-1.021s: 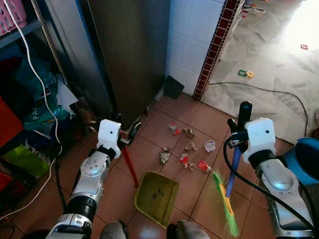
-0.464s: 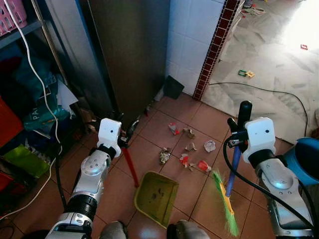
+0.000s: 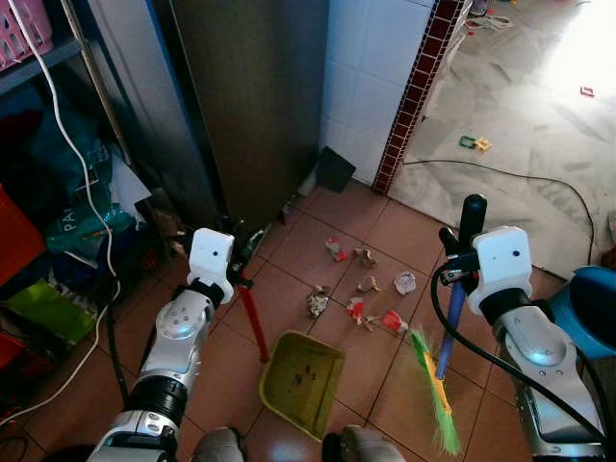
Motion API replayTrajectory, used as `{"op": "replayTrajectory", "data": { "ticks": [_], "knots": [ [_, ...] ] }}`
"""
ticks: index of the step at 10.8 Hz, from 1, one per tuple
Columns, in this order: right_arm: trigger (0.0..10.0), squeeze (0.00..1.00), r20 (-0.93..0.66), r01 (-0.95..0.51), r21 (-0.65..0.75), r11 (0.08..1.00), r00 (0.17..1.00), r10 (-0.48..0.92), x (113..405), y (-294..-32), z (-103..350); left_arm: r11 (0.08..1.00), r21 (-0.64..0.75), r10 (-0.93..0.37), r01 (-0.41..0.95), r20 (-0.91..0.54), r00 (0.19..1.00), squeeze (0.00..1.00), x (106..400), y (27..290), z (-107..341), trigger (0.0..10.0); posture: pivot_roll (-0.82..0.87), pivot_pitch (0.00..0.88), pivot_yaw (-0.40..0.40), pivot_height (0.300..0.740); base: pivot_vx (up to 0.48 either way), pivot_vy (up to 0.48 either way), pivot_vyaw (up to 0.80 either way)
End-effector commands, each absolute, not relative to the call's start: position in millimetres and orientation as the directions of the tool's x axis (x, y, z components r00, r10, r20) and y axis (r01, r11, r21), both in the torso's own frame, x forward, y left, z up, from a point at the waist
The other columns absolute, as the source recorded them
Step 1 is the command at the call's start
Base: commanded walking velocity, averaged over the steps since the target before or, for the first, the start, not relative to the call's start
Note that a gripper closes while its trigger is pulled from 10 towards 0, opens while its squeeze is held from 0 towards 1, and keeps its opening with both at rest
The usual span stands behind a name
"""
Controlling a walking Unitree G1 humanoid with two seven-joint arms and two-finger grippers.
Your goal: Sweep floor
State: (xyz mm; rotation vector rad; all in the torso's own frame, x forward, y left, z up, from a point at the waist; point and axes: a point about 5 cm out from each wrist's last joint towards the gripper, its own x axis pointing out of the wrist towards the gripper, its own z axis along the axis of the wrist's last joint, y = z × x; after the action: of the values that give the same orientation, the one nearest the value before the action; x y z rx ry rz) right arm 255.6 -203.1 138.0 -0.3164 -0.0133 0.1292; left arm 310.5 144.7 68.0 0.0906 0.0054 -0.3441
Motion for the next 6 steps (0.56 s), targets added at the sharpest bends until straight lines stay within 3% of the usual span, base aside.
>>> {"op": "replayTrajectory", "data": {
  "ticks": [1, 2, 6],
  "knots": [
    [10.0, 0.0, 0.014, -0.119, -0.337, 0.934, 0.991, 0.132, 256.4, -204.1, 142.0, 0.935, 0.12, -0.333, 0.333, -0.027, 0.943, 0.66, 311.2, 146.3, 69.0, 10.0, -0.15, 0.113, -0.045, 0.74, 0.0, 0.0, 0.0],
    [10.0, 0.0, 0.014, -0.12, -0.337, 0.934, 0.991, 0.132, 256.7, -203.9, 142.0, 0.938, 0.115, -0.325, 0.327, -0.031, 0.945, 1.0, 309.7, 148.1, 67.4, 10.0, -0.15, 0.113, -0.045, 0.74, 0.0, 0.0, 0.0],
    [10.0, 0.0, 0.011, -0.127, -0.332, 0.935, 0.99, 0.139, 257.5, -202.2, 140.4, 0.931, 0.154, -0.329, 0.331, -0.039, 0.943, 1.0, 304.4, 150.0, 66.6, 10.0, -0.14, 0.118, -0.046, 0.74, 0.0, 0.0, 0.0]
  ]
}}
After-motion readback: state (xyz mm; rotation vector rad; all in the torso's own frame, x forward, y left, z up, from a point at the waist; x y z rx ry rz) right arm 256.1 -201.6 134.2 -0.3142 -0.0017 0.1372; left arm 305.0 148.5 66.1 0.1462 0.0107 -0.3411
